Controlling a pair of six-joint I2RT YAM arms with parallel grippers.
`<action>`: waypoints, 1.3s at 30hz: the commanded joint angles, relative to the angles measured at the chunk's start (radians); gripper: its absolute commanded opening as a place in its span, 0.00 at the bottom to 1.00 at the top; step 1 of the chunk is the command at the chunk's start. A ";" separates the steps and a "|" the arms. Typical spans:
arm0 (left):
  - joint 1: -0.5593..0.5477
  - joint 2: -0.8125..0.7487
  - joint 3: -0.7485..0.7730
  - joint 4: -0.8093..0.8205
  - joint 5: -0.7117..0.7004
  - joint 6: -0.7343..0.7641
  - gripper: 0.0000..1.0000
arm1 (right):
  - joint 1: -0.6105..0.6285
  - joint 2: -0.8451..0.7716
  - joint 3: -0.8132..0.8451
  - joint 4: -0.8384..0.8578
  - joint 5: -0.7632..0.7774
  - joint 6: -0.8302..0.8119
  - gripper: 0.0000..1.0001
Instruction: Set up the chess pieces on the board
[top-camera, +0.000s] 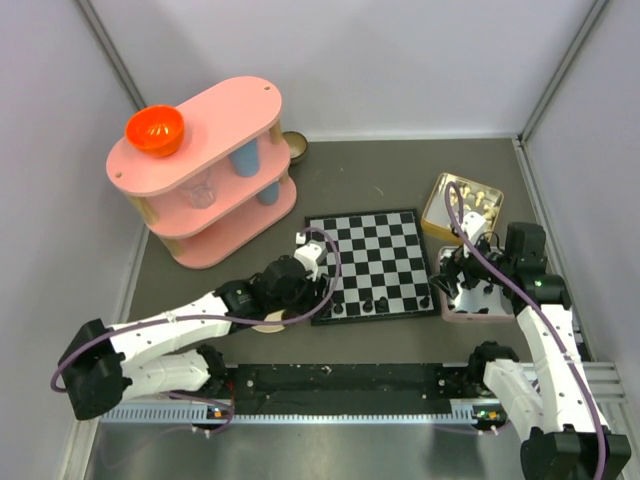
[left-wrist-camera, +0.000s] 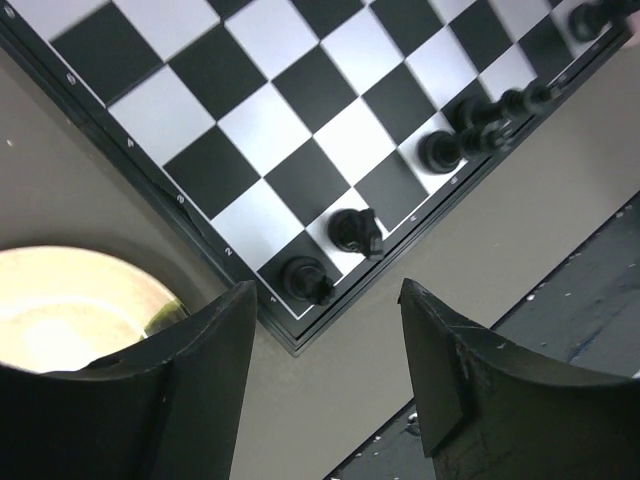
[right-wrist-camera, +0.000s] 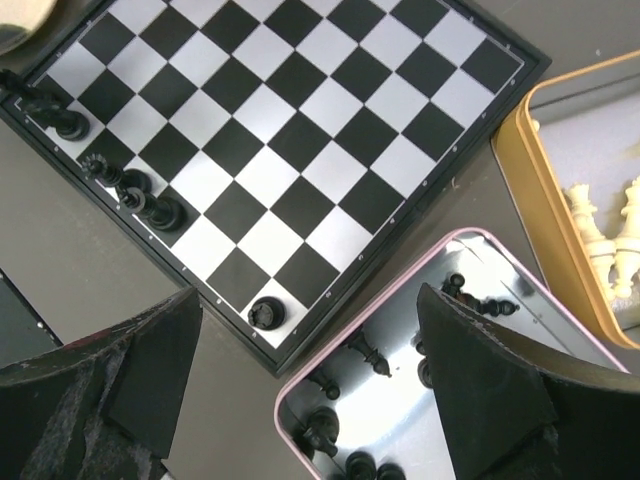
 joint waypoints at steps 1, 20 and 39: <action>-0.005 -0.055 0.104 -0.036 -0.037 0.026 0.66 | -0.010 0.032 0.050 -0.069 0.047 -0.014 0.92; 0.161 -0.127 0.192 0.091 -0.051 0.051 0.99 | -0.209 0.421 0.246 -0.329 0.261 -0.099 0.86; 0.210 -0.040 0.212 0.086 0.024 0.108 0.98 | -0.236 0.663 0.299 -0.185 0.249 -0.048 0.45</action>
